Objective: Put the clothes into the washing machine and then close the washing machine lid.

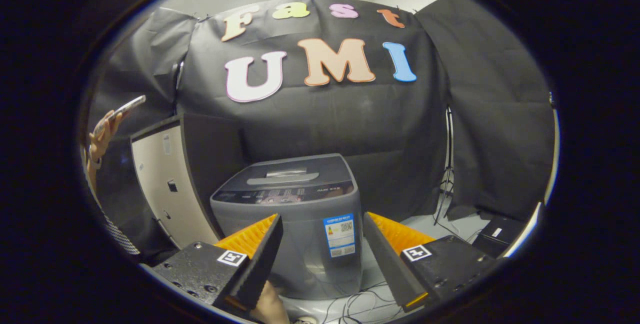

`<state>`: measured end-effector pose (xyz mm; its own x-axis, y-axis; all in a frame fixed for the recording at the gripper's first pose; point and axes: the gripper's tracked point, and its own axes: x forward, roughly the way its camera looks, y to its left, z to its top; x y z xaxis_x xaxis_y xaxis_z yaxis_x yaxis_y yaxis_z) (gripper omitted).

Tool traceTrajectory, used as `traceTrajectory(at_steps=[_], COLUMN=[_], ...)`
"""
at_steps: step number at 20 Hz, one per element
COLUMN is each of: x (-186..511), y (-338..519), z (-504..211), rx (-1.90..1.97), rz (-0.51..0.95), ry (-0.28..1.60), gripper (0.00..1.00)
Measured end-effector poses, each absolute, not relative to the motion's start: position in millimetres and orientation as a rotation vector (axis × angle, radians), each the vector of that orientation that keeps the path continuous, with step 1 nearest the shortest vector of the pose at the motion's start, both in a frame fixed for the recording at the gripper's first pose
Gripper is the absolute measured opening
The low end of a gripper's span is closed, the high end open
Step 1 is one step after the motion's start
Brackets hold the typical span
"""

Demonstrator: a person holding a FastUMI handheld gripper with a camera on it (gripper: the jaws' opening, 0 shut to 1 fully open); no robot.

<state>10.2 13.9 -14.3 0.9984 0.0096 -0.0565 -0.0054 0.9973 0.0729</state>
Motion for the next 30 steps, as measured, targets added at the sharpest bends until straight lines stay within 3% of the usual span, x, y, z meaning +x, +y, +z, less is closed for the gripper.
traceTrajectory(at_steps=[3,11,18,30], x=[2.9,2.2,-1.4,-7.3], y=[21.3,7.3,34.0,18.6], z=[-0.6,-1.3,-1.6,0.3], rx=[0.047,0.102,-0.07,-0.003], rz=[0.083,0.062,0.144,0.106], ry=[0.019,0.011,0.011,0.004], gripper=[0.97,0.98,0.98,0.98])
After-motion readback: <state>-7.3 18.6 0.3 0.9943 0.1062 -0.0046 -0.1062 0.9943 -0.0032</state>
